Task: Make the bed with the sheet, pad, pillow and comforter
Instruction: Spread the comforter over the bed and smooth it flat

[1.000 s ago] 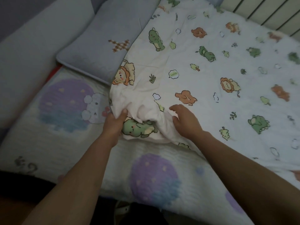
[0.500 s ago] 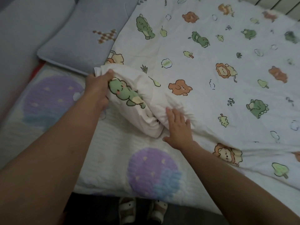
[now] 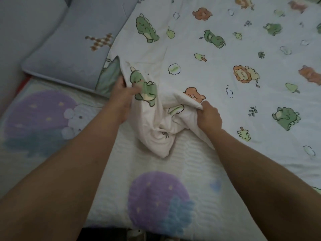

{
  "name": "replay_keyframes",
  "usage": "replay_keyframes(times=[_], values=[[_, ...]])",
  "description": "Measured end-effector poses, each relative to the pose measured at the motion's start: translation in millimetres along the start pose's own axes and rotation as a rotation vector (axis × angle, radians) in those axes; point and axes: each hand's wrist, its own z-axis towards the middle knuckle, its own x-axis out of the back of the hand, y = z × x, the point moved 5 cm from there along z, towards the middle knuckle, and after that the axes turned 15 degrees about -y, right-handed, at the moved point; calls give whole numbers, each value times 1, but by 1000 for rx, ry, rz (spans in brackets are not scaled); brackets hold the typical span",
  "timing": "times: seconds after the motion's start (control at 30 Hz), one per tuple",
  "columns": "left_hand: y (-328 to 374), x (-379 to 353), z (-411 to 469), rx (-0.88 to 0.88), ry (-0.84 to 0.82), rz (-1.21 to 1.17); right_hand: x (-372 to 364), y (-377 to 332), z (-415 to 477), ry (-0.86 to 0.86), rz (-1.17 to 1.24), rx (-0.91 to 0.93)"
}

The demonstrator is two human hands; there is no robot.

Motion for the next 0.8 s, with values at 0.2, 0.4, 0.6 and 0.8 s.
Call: replay_keyframes(times=[0.2, 0.4, 0.6, 0.8], values=[[-34, -8, -10, 40, -32, 177, -14, 3, 11, -75, -68, 24], [-92, 8, -73, 314, 190, 338, -6, 5, 16, -88, -73, 67], [-144, -27, -105, 365, 231, 143, 8, 5, 20, -89, -79, 113], [-82, -61, -81, 100, 316, -69, 12, 17, 5, -199, 59, 261]])
